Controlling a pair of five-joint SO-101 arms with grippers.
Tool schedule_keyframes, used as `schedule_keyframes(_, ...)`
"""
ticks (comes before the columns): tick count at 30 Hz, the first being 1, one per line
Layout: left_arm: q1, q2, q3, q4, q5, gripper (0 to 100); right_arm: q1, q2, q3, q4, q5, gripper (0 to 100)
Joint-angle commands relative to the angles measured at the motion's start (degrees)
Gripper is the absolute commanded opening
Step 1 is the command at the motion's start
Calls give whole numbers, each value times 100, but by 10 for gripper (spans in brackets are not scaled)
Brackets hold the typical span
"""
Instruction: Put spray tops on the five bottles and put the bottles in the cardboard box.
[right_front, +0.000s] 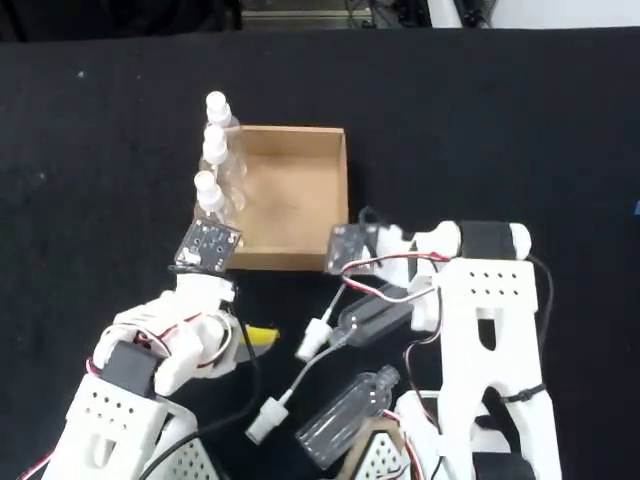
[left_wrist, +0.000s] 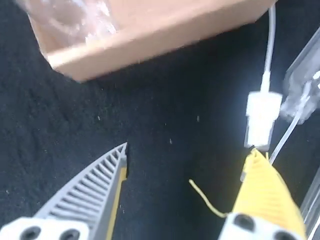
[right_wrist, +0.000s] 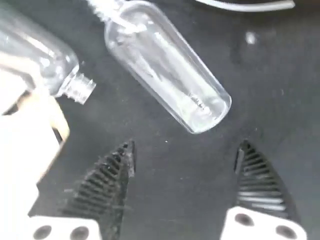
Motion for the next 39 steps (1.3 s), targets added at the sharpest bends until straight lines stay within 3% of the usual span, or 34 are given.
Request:
schedule_keyframes(1,31,-53,-13,-114,-26,333,-167,48,31,-88,730,307)
schedule_keyframes(16,31,-53,-22,-114,-26,333,-492,1455,233,-607,809,307)
schedule_keyframes(20,31,-53,-22,-114,-26,333,-484,1473,690,-1240,800,307)
schedule_keyframes(24,31,-53,-13,-114,-26,333,-598,1455,1218,-2084,281,309)
schedule_keyframes(28,31,-53,-4,-123,-26,333,-756,1446,1402,-2154,-273,302)
schedule_keyframes(30,31,-53,-4,-123,-26,333,-738,1446,1393,-2154,-519,244)
schedule_keyframes(34,31,-53,-4,-123,-26,333,-246,1446,1262,-1978,-545,103)
schedule_keyframes(39,31,-53,4,-123,-26,333,941,1455,488,-1424,-176,113)
